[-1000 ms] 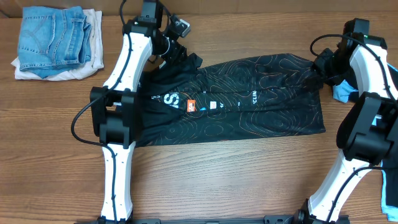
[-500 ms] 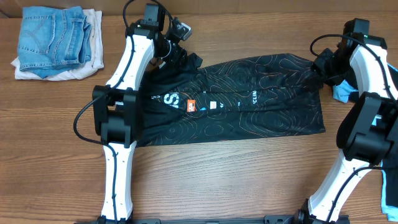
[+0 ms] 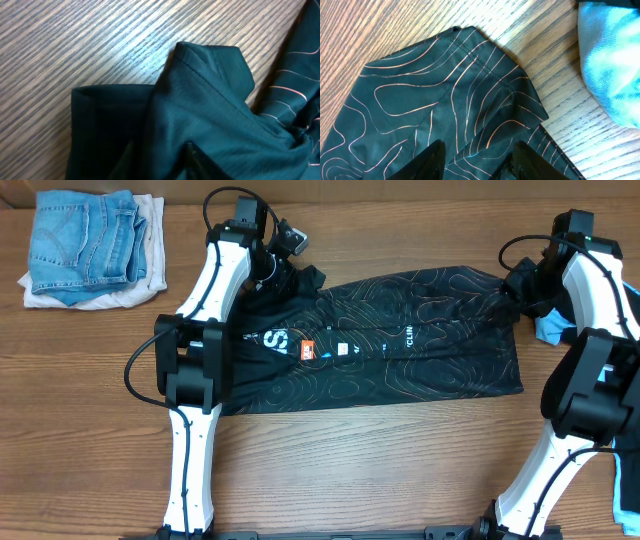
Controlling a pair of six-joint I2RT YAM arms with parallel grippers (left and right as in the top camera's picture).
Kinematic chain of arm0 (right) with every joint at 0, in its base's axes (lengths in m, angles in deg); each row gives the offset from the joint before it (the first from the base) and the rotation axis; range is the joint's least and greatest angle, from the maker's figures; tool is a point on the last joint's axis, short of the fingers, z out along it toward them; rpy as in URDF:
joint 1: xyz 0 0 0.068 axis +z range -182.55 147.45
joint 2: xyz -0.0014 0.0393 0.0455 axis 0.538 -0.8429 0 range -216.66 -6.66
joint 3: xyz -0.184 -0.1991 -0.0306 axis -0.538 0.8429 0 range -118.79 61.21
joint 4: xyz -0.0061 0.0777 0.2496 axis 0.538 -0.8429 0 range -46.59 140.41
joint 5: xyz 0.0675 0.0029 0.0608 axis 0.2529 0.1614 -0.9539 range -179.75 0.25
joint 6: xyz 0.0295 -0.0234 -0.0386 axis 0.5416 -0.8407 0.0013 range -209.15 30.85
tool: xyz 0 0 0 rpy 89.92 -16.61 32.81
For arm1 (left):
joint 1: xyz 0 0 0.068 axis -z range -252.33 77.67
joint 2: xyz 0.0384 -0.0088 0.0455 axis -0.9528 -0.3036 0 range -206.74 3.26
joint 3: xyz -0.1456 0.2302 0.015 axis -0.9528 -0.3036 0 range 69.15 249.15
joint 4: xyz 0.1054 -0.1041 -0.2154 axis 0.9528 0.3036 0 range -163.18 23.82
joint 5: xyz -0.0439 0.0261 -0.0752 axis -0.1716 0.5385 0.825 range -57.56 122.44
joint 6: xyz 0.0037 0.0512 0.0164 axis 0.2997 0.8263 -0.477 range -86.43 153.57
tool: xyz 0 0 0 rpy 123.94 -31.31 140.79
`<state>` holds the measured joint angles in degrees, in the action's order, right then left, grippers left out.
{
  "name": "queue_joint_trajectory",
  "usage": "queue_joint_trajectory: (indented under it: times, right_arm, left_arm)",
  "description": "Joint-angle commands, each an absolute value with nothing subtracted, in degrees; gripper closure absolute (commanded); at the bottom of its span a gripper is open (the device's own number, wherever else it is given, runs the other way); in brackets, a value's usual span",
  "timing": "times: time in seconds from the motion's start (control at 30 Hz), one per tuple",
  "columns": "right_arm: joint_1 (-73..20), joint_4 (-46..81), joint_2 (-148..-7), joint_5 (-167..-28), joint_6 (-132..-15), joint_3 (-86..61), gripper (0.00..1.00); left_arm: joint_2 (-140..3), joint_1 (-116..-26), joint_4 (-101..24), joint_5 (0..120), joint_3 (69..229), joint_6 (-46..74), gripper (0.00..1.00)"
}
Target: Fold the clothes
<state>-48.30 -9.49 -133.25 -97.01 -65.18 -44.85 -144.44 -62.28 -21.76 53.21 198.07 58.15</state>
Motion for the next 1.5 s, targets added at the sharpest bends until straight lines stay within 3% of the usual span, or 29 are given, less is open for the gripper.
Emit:
queue_joint_trajectory:
  times: [0.0, 0.27, 0.57, 0.9, 1.47]
  right_arm:
    - [-48.25, -8.85, -130.84, -97.36, -65.36, -45.35, 0.52]
    - [-48.25, -8.89, -130.87, -97.36, -65.36, -45.35, 0.57]
    - [-48.25, -9.09, -130.87, -97.36, -65.36, -45.35, 0.58]
    - [-48.25, -9.33, -130.87, -97.36, -65.34, -45.35, 0.58]
    - [-48.25, -9.97, -130.87, -98.54, -65.12, -45.35, 0.59]
  left_arm:
    - [-145.33, -62.33, -21.82, 53.02, 198.25, 59.11, 0.74]
    - [-144.89, -62.33, -20.45, 53.02, 202.84, 58.83, 0.96]
    - [-144.79, -62.33, -13.41, 53.02, 208.58, 58.31, 0.96]
    - [-144.76, -62.13, 4.27, 53.04, 217.98, 54.63, 0.96]
    - [-144.79, -61.34, 23.66, 53.54, 217.68, 45.63, 0.96]
